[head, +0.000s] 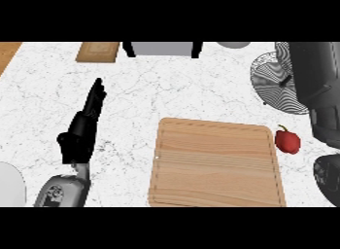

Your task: Pick the eggplant from the cutting board and place it in the tiered basket

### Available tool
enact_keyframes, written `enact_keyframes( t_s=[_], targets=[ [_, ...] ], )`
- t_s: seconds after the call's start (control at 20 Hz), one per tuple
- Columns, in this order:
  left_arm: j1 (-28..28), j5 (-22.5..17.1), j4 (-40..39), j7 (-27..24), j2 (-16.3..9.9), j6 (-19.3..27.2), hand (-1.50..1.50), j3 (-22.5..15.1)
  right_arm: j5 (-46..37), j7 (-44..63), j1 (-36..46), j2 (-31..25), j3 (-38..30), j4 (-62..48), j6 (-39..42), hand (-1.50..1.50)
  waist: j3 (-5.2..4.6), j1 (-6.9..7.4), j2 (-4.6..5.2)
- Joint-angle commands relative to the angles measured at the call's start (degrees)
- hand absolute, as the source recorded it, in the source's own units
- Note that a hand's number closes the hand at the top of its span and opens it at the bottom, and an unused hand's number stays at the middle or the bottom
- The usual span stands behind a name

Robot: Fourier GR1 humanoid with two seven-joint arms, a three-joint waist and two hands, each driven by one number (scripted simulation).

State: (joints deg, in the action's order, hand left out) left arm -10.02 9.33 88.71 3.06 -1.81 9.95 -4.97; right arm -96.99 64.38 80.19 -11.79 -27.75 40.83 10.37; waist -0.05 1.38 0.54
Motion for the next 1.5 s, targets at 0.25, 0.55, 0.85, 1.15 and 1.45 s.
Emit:
enact_keyframes(
  t_s=[0.25, 0.55, 0.85, 1.15, 1.45],
  targets=[
    [1.7, 0.3, 1.0, -0.2, 0.2, 0.4, 0.00, 0.1, -2.5, 2.3, -1.6, -7.2, -1.2, -6.0, 0.2, 1.50, 0.03, -0.29, -0.25],
    [-0.3, 0.3, 0.9, 1.2, 0.2, -0.1, 0.00, -0.1, 1.0, 5.0, -4.4, -7.1, -7.0, -4.5, -8.9, 1.50, 0.09, -0.04, 0.07],
    [2.5, 0.4, 4.4, 2.6, -0.1, -0.6, 0.00, -1.1, 4.9, 2.8, -8.4, -4.5, -11.1, -0.4, -20.2, -1.50, 0.11, 0.35, -0.17],
    [1.7, 0.6, 0.5, -0.2, 0.7, 0.0, 0.00, -0.5, 4.8, 1.3, -8.0, -4.1, -11.0, 8.3, -28.0, -1.50, 0.03, -0.67, -0.44],
    [3.6, -0.3, -0.7, -2.0, -0.1, 0.5, 0.00, 1.2, 0.4, 8.7, -12.2, -1.3, -12.2, 21.5, -27.6, -1.50, -0.07, -2.70, -1.41]
  ],
)
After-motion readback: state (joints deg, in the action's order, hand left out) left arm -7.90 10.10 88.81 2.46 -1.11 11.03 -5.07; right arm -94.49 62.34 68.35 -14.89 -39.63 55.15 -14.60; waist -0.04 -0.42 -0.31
